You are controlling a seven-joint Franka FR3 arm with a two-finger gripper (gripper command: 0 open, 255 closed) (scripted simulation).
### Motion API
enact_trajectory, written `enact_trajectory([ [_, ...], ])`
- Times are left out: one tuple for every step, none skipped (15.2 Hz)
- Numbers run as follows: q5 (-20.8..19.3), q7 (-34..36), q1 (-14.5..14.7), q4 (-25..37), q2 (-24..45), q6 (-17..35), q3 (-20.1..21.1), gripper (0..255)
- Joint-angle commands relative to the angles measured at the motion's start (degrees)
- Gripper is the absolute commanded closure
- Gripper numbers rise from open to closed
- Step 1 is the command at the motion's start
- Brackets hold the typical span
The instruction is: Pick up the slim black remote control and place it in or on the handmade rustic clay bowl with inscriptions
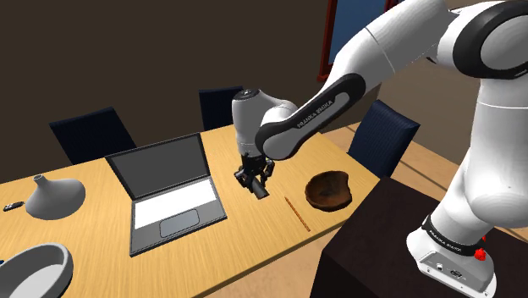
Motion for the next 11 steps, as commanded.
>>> enact_trajectory([
  [1.39,-1.57,-1.4,-5.36,-3.78,1.93,0.23,255],
  [2.18,-2.57,-2.12,-8.02,-5.68,2.85,0.27,255],
  [3.0,-3.64,-2.79,-10.61,-7.58,3.73,0.28,255],
  [3.86,-4.76,-3.43,-13.14,-9.47,4.55,0.26,255],
  [4.75,-5.95,-4.01,-15.62,-11.35,5.32,0.17,255],
  [5.67,-7.2,-4.54,-18.05,-13.24,6.04,0.04,255],
  [6.6,-8.5,-4.99,-20.42,-15.11,6.7,-0.17,255],
  [7.54,-9.84,-5.41,-22.75,-16.99,7.3,-0.42,255],
  [8.48,-11.21,-5.74,-25.03,-18.86,7.84,-0.75,255],
  [9.39,-12.62,-6.05,-27.26,-20.73,8.33,-1.12,255],
  [10.27,-14.03,-6.28,-29.45,-22.59,8.76,-1.59,255],
])
